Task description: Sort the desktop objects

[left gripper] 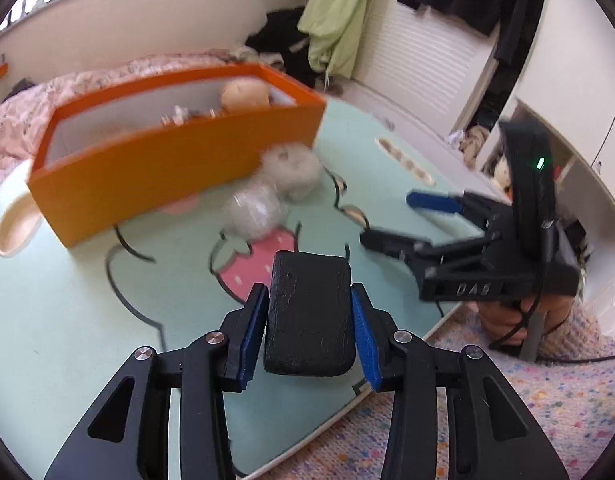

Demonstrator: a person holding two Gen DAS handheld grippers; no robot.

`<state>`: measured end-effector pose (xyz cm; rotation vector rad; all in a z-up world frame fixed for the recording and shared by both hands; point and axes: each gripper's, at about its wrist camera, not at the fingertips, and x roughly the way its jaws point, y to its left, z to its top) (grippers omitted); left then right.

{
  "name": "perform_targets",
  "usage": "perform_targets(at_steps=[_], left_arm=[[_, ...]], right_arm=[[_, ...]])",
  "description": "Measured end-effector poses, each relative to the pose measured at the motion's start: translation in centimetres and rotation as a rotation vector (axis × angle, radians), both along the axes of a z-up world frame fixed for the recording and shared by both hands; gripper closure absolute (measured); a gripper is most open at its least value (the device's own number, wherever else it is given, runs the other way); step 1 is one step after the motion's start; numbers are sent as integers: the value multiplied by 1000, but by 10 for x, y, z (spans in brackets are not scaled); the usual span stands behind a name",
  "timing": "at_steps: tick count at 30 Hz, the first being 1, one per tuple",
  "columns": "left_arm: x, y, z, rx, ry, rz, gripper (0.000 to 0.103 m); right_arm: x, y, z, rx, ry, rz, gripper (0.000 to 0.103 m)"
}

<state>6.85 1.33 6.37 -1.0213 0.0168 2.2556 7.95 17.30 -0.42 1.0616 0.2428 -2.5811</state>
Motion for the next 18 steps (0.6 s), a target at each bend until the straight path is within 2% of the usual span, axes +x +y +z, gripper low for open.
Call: perform_targets(at_steps=[3, 9, 11, 12, 13, 15, 18], left_arm=[[-17, -11, 27, 1, 72, 57, 61], [-96, -30, 67, 36, 111, 223, 60], [-119, -32, 68, 41, 96, 275, 42], [-126, -35, 68, 46, 79, 305, 26], [-128, -40, 67, 68, 70, 329, 23], [-123, -48, 62, 119, 76, 360, 23], [-106, -53, 50, 134, 85, 356, 22]], right_arm=[[1, -2, -1, 9, -1, 3, 8], [1, -6, -1, 27, 1, 9, 6], [2, -6, -1, 24, 1, 9, 6], [2, -6, -1, 23, 2, 10, 6], [2, -6, -1, 23, 2, 11, 6], [2, -6, -1, 22, 2, 11, 5], [2, -6, -1, 20, 0, 13, 5]])
